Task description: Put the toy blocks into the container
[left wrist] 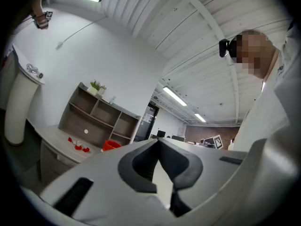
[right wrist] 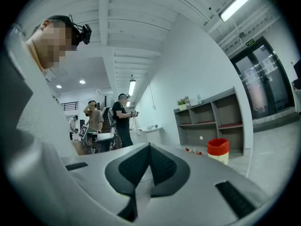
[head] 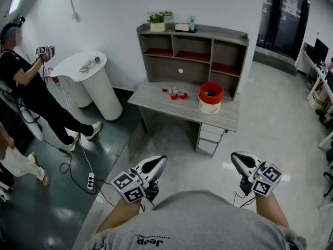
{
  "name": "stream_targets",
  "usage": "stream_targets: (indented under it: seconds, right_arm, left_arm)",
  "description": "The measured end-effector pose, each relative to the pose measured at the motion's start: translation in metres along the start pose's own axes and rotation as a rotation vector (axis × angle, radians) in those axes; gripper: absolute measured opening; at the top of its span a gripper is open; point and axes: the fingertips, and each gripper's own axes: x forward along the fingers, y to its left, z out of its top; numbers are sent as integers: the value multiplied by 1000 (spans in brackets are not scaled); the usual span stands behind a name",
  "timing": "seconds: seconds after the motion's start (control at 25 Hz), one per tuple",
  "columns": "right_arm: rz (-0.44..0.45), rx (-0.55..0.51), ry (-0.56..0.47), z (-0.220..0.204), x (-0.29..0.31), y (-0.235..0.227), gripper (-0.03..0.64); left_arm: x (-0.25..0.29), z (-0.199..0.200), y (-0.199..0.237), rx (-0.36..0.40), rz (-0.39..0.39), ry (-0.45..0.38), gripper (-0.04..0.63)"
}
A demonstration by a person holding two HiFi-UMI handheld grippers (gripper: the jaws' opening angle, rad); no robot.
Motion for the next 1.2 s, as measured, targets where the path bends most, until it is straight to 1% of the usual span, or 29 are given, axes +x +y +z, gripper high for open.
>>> stream_targets:
  seconds: [0.16,0.4,0.68,0.84,1.0,1.2]
  right_arm:
    - [-5,8,-4,-4,-8,4,-3]
    - [1,4,10,-7,-15,5,-3]
    - [-8,19,27,-8,-35,-5,0]
    - [23,29,39,-14,-47,-12,3]
    - [58,30,46,-21,-58,-22,5]
    - [105,67,55,-32,-57,-39,6]
  left_arm:
    - [-4,-3,-8,10,-4,14,14]
    - [-3,-4,-15,2,-7,12,14]
    - [16,-14,-30,-10,-16,19,14]
    - [30,-23,-41,-19,-9,21,14]
    - [43,-34,-52,-28,18,29,14]
    - [55,-48,-62,-32,50,51,14]
